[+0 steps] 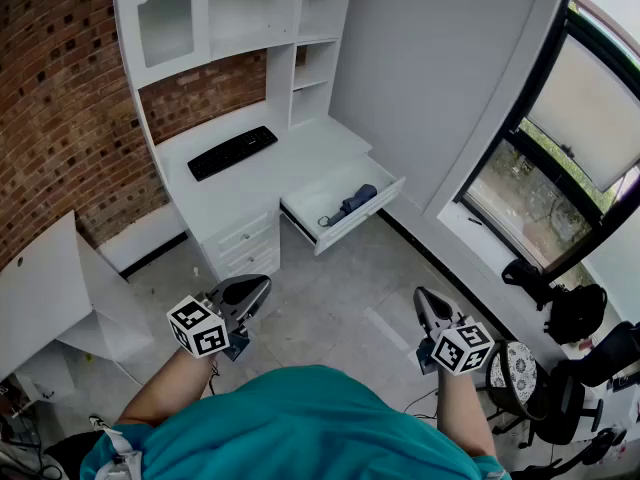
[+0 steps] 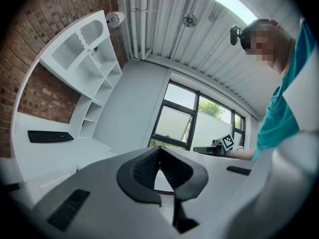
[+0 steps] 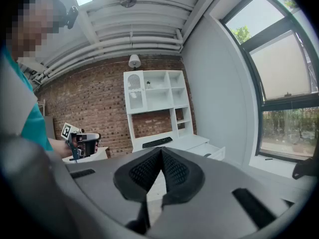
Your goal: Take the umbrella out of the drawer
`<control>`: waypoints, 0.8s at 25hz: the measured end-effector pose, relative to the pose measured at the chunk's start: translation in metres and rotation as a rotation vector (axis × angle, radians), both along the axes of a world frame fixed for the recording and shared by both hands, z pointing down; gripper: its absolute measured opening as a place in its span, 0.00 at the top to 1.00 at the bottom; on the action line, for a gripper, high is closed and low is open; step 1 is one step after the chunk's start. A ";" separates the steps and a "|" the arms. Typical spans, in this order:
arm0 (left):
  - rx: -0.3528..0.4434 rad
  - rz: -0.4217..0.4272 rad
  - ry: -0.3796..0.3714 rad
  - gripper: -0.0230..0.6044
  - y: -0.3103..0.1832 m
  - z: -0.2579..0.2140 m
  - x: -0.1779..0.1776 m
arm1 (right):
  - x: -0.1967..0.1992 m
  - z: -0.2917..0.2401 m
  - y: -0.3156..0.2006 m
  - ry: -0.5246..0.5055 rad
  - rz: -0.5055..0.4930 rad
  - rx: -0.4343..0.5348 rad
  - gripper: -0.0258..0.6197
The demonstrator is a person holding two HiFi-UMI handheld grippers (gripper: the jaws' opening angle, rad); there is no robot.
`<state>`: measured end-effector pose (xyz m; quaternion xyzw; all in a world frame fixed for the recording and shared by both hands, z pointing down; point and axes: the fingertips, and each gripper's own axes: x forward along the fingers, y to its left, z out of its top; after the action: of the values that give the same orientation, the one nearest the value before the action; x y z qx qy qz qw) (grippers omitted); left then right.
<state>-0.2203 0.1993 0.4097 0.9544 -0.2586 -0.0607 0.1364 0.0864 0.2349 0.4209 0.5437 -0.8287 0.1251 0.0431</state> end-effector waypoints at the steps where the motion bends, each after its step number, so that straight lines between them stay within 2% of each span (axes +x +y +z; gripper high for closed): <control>1: 0.000 0.000 0.000 0.94 0.000 0.000 0.000 | 0.000 0.000 0.000 0.000 0.000 0.000 0.93; 14: -0.004 0.005 -0.007 0.94 0.002 0.000 0.004 | 0.001 0.000 -0.001 -0.002 -0.008 -0.003 0.93; 20: 0.001 0.002 -0.021 0.94 0.005 -0.003 0.021 | 0.010 0.001 0.001 -0.006 -0.015 -0.007 0.93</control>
<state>-0.1996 0.2044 0.4068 0.9552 -0.2591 -0.0508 0.1335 0.0968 0.2359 0.4223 0.5371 -0.8324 0.1293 0.0435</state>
